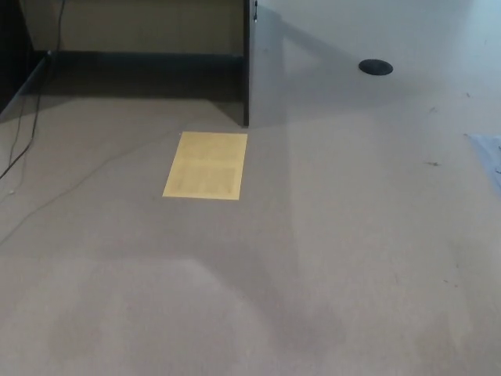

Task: A person is holding a plastic bag and the robot extends its left hand to grab the bag by hooking its thumb into the holes at the top and brings its hand down by its side. Then it extends its arm again to hand the plastic bag back to the person.

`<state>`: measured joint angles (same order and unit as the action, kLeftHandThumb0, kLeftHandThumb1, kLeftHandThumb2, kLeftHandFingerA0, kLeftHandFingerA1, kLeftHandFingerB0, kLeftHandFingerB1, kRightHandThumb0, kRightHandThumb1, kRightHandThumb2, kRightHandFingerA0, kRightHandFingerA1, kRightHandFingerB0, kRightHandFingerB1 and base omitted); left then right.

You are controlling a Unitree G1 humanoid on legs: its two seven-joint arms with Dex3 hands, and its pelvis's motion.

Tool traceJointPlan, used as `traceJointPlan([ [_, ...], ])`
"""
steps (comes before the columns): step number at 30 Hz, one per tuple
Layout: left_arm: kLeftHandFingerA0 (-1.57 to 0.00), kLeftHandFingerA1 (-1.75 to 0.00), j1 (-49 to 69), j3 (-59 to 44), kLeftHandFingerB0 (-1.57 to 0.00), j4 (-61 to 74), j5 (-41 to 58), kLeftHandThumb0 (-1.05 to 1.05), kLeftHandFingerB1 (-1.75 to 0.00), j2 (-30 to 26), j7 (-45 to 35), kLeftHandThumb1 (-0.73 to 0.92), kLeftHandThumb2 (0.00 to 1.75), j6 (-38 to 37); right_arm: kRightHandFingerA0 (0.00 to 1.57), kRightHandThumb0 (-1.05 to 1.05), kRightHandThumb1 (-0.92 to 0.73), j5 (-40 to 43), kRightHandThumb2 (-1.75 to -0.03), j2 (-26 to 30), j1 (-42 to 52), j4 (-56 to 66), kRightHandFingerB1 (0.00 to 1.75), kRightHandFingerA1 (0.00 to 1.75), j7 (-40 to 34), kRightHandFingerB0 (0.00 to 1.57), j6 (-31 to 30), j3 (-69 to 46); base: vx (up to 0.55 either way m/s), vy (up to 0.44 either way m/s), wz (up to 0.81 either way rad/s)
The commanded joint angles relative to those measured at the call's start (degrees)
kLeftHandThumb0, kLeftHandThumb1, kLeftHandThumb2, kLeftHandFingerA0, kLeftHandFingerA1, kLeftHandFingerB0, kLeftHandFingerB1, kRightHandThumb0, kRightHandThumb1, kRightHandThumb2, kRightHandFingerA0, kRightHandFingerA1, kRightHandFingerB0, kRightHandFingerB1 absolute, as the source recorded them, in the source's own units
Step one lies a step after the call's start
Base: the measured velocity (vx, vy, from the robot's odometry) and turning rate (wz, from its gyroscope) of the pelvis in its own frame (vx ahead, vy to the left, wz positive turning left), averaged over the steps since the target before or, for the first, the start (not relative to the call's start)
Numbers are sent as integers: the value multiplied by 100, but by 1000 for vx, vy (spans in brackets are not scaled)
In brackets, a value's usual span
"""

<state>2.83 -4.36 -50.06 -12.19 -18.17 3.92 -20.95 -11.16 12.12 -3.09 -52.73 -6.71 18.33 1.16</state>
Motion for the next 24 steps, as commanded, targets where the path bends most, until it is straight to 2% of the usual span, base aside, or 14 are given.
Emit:
traceJointPlan([
  [1, -34, -33, -83, -172, -30, -145, 24, -39, -32, -353, 464, 44, 54, -1481, 64, -39, -71, -172, -60, 311, -168, -269, 33, 50, -586, 34, 1360, -70, 0, 0, 0],
  [9, -32, -33, 79, -203, -29, -403, 108, -35, -31, -340, 374, 43, 54, -1889, 65, -39, -70, -186, -60, 295, -102, -643, 33, 51, -674, 34, 1657, -16, 0, 0, 0],
  [10, -30, -32, 84, -155, -27, -463, 39, -40, -30, -360, 392, 44, 54, -1872, 64, -38, -71, -211, -60, 324, -106, -711, 33, 50, -674, 34, 1680, 3, 0, 0, 0],
  [11, -12, -51, 124, -140, -12, -507, 32, -22, -51, -349, 380, 28, 85, -1887, 64, -40, -71, -225, -60, 343, -72, -745, 33, 50, -679, 34, 1707, 13, 0, 0, 0],
  [15, -12, -51, 195, -128, -12, -642, 25, -22, -51, -353, 420, 27, 85, -2046, 64, -40, -71, -160, -61, 315, -22, -879, 33, 49, -635, 33, 1830, -6, 0, 0, 0],
  [16, -30, -32, 195, -125, -27, -656, 22, -40, -31, -353, 433, 44, 54, -2050, 63, -41, -71, -163, -60, 314, -28, -903, 33, 49, -644, 33, 1850, -4, 0, 0, 0],
  [21, -31, -32, 288, -165, -28, -787, 116, -41, -31, -327, 367, 44, 54, -2184, 64, -39, -71, -215, -60, 290, 45, -1037, 33, 49, -739, 34, 1982, 24, 0, 0, 0],
  [22, -12, -51, 277, -136, -11, -779, 60, -23, -51, -346, 407, 27, 85, -2154, 64, -41, -71, -253, -61, 310, 38, -1051, 33, 49, -754, 34, 2000, 46, 0, 0, 0],
  [24, -11, -51, 253, -113, -11, -757, 1, -24, -51, -358, 481, 27, 85, -2162, 63, -42, -71, -246, -61, 315, 8, -1066, 32, 48, -738, 33, 1993, 38, 0, 0, 0],
])
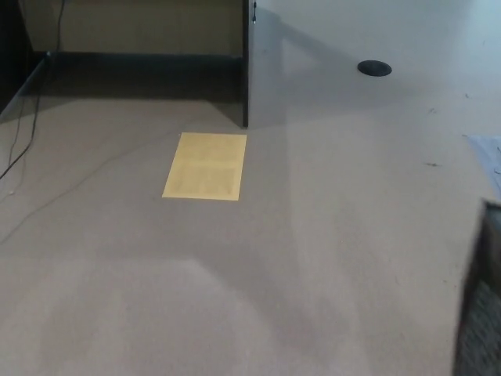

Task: A person is holding a plastic bag and the robot extends its left hand to grab the bag by hooking its thumb into the holes at the top and brings its hand down by its side. Then it extends its arm again to hand the plastic bag back to the person.

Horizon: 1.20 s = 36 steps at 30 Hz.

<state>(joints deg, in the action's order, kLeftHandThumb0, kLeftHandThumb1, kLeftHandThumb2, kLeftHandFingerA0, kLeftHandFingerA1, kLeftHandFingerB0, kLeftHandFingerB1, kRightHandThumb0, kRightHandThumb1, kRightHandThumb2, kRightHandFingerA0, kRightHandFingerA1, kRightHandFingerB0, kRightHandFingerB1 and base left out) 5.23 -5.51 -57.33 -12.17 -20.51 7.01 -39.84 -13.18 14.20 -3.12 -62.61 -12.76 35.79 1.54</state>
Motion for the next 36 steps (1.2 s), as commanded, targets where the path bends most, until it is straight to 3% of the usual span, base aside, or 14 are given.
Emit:
traceJointPlan([
  [1, -11, -51, 9, 20, -11, -23, -47, -24, -51, -135, 229, 27, 85, -279, 63, -42, -71, -35, -61, 108, 6, -89, 32, 48, -121, 33, 252, -6, 0, 0, 0],
  [5, -6, -50, -55, 130, -6, -37, -251, -26, -50, -201, 492, 28, 85, -363, 63, -42, -71, -51, -61, 118, -20, -122, 33, 48, -180, 34, 306, -11, 0, 0, 0],
  [6, -18, -37, -52, 231, -11, 86, -511, -54, -35, -273, 790, 41, 66, -339, 63, -41, -71, 0, -61, 101, -40, -120, 33, 49, -129, 34, 287, -40, 0, 0, 0],
  [7, -15, -37, -44, 281, -9, 211, -685, -55, -34, -333, 1045, 42, 66, -456, 63, -41, -71, 5, -61, 92, -28, -109, 33, 49, -108, 34, 297, -36, 0, 0, 0],
  [8, 0, -48, -27, 320, 0, 353, -803, -29, -48, -394, 1208, 33, 88, -556, 63, -41, -71, -14, -61, 89, -18, -102, 33, 49, -113, 34, 323, -18, 0, 0, 0],
  [10, 0, -48, 0, 325, 0, 629, -865, -30, -48, -450, 1295, 33, 88, -652, 62, -40, -71, -31, -61, 79, -25, -86, 33, 49, -112, 35, 323, 0, 0, 0, 0],
  [17, -2, -50, 304, -185, 0, 3796, -728, -31, -47, -291, 1140, 29, 87, -516, 62, -40, -72, 79, -61, 104, -97, -29, 33, 49, 49, 34, 276, -61, 0, 0, 0],
  [25, -2, -50, 37, -442, 0, 7279, -938, -31, -47, 21, 561, 32, 88, 804, 63, -39, -71, 79, -60, 98, -161, -16, 33, 50, 16, 35, 239, -72, 0, 0, 0],
  [32, -1, -50, -858, -206, 0, 8836, -1656, -33, -48, 492, 173, 34, 90, 1842, 64, -38, -71, 115, -60, 75, -216, 97, 33, 50, 54, 35, 147, -93, 0, 0, 0],
  [33, -5, -39, -941, -154, -3, 8922, -1640, -69, -34, 532, 136, 37, 70, 1887, 64, -38, -72, 81, -61, 91, -243, 96, 33, 49, 24, 34, 147, -77, 0, 0, 0],
  [36, -3, -42, -1134, -9, -6, 9291, -1643, -60, -32, 714, 3, 38, 76, 2084, 62, -39, -72, 35, -61, 140, -286, 110, 33, 48, 8, 34, 123, -56, 0, 0, 0],
])
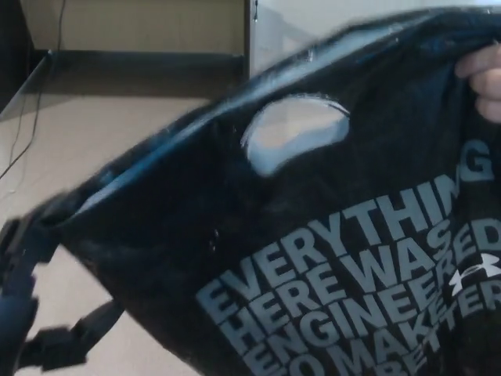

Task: A person is holding a plastic bag and the robot extends its left hand to grab the bag by hooking its thumb into the holes at the top and brings its hand down by its side. Then it extends its arm again to hand the plastic bag back to the person.

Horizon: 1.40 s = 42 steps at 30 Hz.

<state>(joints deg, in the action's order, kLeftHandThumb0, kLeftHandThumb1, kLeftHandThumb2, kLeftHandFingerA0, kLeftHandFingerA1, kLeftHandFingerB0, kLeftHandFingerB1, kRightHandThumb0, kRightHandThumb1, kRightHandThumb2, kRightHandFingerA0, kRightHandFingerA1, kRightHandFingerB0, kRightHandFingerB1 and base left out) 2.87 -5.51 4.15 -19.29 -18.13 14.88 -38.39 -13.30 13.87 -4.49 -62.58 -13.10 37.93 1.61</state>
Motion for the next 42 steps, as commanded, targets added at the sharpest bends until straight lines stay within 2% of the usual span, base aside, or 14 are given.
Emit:
traceJointPlan([
  [1, -10, -31, -993, 42, -12, 3306, -914, -56, -24, 560, -783, 54, 58, 1958, 62, -39, -71, 62, -61, 175, -148, 87, 33, 49, 56, 35, -46, -71, 0, 0, 0],
  [6, 0, -38, -1174, 151, -7, 3822, -967, -58, -30, 758, -916, 39, 78, 2066, 63, -37, -71, 73, -61, 188, -113, 68, 33, 49, 75, 35, -31, -78, 0, 0, 0],
  [16, -8, -38, -1736, 181, -6, 4331, -992, -64, -28, 930, -1231, 45, 75, 2671, 64, -36, -71, 120, -60, 139, -33, 33, 34, 50, 101, 35, -14, -100, 0, 0, 0],
  [17, 0, -48, -1770, 158, 0, 4363, -974, -34, -49, 963, -1216, 37, 93, 2730, 64, -37, -71, 103, -60, 155, 21, 49, 34, 50, 97, 35, 18, -88, 0, 0, 0],
  [20, 0, -48, -1921, 29, 0, 4326, -875, -34, -49, 991, -1161, 36, 92, 2828, 64, -39, -71, 125, -61, 150, 21, 77, 33, 49, 143, 36, -7, -96, 0, 0, 0],
  [21, -12, -42, -1962, -45, -6, 4319, -813, -62, -26, 983, -1153, 45, 75, 2882, 64, -38, -71, 133, -61, 142, 15, 59, 34, 50, 143, 36, 13, -103, 0, 0, 0],
  [28, -1, -39, -2141, -588, 0, 4644, -61, -52, -28, 896, -1292, 39, 80, 3445, 65, -36, -70, 79, -60, 141, -13, 3, 35, 50, 97, 37, 3, -73, 0, 0, 0],
  [29, -29, -34, -2149, -598, -3, 4726, -62, -53, -23, 912, -1329, 58, 57, 3542, 64, -37, -70, 85, -60, 139, 17, 9, 35, 51, 94, 38, 13, -78, 0, 0, 0],
  [30, -29, -34, -2150, -600, -3, 4829, -59, -53, -23, 932, -1377, 58, 57, 3668, 64, -37, -70, 92, -60, 137, 57, 18, 35, 51, 90, 38, 28, -84, 0, 0, 0],
  [31, -47, -42, -2224, -465, -1, 4991, -292, -56, -20, 1021, -1447, 57, 58, 3881, 64, -38, -70, 103, -60, 146, 83, 16, 35, 51, 96, 38, 40, -93, 0, 0, 0],
  [32, -26, -34, -2319, -385, -3, 5000, -376, -55, -23, 1025, -1481, 56, 56, 3924, 65, -37, -70, 105, -60, 150, 91, 15, 35, 51, 98, 38, 43, -96, 0, 0, 0],
  [34, -17, -31, -2577, -286, -7, 4783, -447, -53, -21, 943, -1503, 54, 59, 3820, 66, -37, -70, 75, -60, 152, 74, 15, 35, 50, 54, 38, 24, -83, 0, 0, 0],
  [35, 0, -47, -2725, -232, 0, 4626, -672, -33, -49, 912, -1478, 37, 93, 3770, 65, -37, -70, 64, -60, 147, 66, 15, 35, 50, 28, 39, 3, -81, 0, 0, 0],
  [42, 0, -48, -3247, 109, 0, 3897, -1101, -32, -48, 738, -1611, 32, 88, 3868, 64, -36, -69, 119, -60, 140, -51, 46, 35, 50, 92, 39, -44, -133, 0, 0, 0],
])
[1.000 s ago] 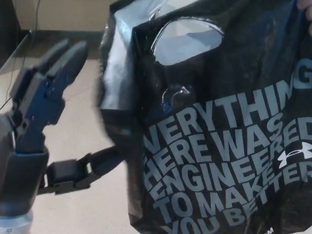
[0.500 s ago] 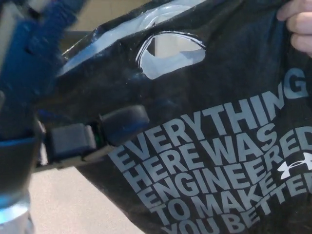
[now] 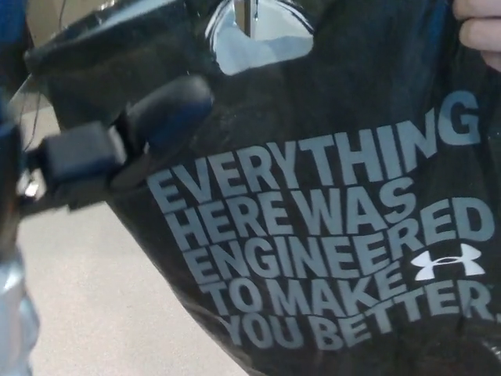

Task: A person is holding a plastic bag and the robot extends its left hand to grab the bag by hooking its thumb into the holes at the top and brings its hand down by its side. Then it extends its arm again to hand the plastic bag back to the person.

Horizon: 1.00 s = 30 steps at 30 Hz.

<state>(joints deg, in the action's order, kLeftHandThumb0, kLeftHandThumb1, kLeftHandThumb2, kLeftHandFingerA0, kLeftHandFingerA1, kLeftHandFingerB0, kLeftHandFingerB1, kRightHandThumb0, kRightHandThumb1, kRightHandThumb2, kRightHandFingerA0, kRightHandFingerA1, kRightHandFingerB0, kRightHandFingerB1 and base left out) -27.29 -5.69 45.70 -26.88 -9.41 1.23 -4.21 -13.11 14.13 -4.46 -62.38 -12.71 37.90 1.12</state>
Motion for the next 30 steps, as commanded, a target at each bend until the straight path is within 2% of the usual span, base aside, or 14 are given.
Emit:
traceJointPlan([
  [1, 0, -48, -254, 173, 0, -281, -388, -31, -47, -126, -283, 31, 88, 527, 65, -37, -70, 90, -60, 126, -58, 41, 35, 50, 63, 39, -34, -81, 0, 0, 0],
  [4, -1, -50, -351, 336, 0, -457, -536, -30, -48, -105, -342, 29, 85, 673, 66, -36, -70, 70, -60, 143, -61, 42, 35, 50, 61, 39, 14, -85, 0, 0, 0],
  [5, -6, -34, -341, 383, -10, -437, -566, -55, -27, -89, -406, 36, 66, 781, 66, -37, -70, 36, -60, 148, -5, 57, 35, 50, 34, 39, 39, -67, 0, 0, 0],
  [9, -5, -33, -378, 483, -8, -498, -747, -53, -25, -116, -483, 35, 67, 946, 67, -36, -70, -17, -60, 163, 93, 48, 35, 51, -18, 38, 78, -33, 0, 0, 0],
  [10, -6, -37, -390, 512, -8, -525, -771, -52, -24, -99, -476, 36, 66, 976, 61, -43, -58, 27, -82, 150, 142, 65, 47, 61, 11, 34, 108, -56, 0, 0, 0],
  [11, -6, -37, -412, 540, -8, -555, -780, -52, -24, -77, -470, 36, 66, 1011, 61, -43, -58, 88, -82, 127, 188, 80, 47, 61, 52, 34, 144, -90, 0, 0, 0],
  [12, -9, -42, -514, 609, -5, -674, -903, -55, -26, -62, -467, 35, 68, 1093, 65, -35, -69, 74, -60, 131, 250, 97, 36, 50, 51, 39, 160, -79, 0, 0, 0],
  [14, -9, -40, -561, 639, -13, -755, -944, -61, -21, -63, -441, 37, 65, 1099, 64, -36, -69, 57, -60, 135, 256, 104, 35, 49, 44, 39, 115, -73, 0, 0, 0],
  [19, -9, -44, -855, 768, 0, -1197, -1248, -56, -26, -103, -242, 36, 72, 1039, 63, -38, -70, -8, -60, 175, 215, 148, 35, 49, 23, 39, 98, -34, 0, 0, 0],
  [21, -14, -34, -987, 830, -10, -1302, -1345, -55, -22, -72, -193, 47, 55, 1035, 64, -38, -70, 43, -60, 156, 204, 138, 35, 49, 61, 39, 86, -59, 0, 0, 0],
  [22, -10, -40, -1023, 856, -7, -1308, -1389, -58, -27, -55, -202, 39, 67, 1062, 63, -37, -70, 48, -60, 153, 209, 153, 35, 49, 66, 39, 64, -61, 0, 0, 0],
  [28, -11, -39, -1174, 1019, -6, -1465, -1651, -60, -28, 17, -157, 40, 67, 1092, 64, -37, -70, 56, -60, 139, 218, 150, 35, 49, 81, 39, 17, -67, 0, 0, 0],
  [29, -1, -49, -1181, 1053, 0, -1501, -1720, -31, -48, 18, -136, 27, 85, 1091, 64, -37, -69, 63, -60, 131, 212, 135, 36, 50, 79, 41, 47, -73, 0, 0, 0],
  [30, -1, -48, -1188, 1084, 0, -1544, -1778, -31, -48, 23, -123, 27, 85, 1106, 64, -37, -69, 70, -60, 122, 218, 143, 36, 50, 75, 41, 70, -79, 0, 0, 0],
])
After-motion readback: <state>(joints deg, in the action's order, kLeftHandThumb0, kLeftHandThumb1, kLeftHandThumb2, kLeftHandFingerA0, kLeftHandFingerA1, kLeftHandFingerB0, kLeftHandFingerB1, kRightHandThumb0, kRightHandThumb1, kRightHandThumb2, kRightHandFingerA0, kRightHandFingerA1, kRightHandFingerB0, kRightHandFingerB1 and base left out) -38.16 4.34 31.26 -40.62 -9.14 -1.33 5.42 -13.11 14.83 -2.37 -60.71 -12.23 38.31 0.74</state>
